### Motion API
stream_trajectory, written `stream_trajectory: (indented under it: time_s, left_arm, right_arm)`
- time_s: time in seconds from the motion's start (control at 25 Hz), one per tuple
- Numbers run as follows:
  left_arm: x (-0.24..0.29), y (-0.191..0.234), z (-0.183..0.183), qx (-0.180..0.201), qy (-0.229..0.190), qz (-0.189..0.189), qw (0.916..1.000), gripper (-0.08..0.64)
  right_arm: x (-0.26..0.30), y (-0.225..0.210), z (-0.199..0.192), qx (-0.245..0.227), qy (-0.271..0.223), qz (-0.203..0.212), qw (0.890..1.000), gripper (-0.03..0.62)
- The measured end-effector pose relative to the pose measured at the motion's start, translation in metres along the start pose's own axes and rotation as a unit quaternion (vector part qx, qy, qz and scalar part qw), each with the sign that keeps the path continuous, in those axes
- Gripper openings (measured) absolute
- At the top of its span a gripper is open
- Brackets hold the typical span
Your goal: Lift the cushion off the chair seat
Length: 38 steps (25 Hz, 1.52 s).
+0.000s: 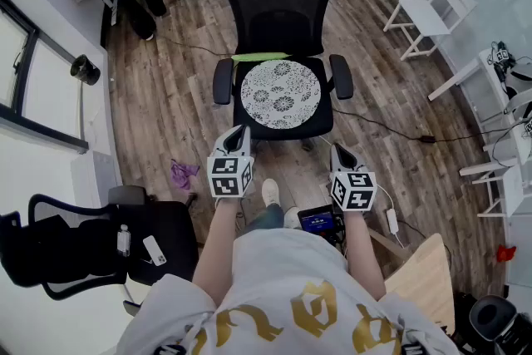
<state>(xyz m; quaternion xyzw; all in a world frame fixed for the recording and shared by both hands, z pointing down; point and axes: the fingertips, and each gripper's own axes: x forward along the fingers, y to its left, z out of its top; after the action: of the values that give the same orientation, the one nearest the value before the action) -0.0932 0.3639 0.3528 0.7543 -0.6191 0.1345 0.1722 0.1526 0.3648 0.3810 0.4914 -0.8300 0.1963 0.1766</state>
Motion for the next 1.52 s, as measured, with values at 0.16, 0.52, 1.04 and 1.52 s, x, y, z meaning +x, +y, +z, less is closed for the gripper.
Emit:
stream_trajectory:
  time_s: [0.16,0.52,1.04,1.52]
  left_arm:
    - [-0.004,0.002,-0.004,0.001,0.004,0.009,1.0000,0.015]
    - [-0.004,-0.010,-0.008,0.005,0.008,0.007,0.9999,0.015]
    - [0.019,-0.028,-0.019,-0.005,0.018,0.003,0.9998,0.015]
    - [0.113,0.015,-0.004,-0.014,0.045,0.012,0.9988,0.015]
  right_arm:
    - [-0.005,0.001,-0.004,0.002,0.002,-0.001,1.000,0.011]
    - [-0.009,0.009,-0.011,0.037,0.003,0.048,0.998,0.011]
    - [-0.003,0.002,-0.027,0.056,0.022,0.073,0.996,0.011]
    - [0.080,-0.025,0.001,0.081,0.038,0.094,0.992,0.011]
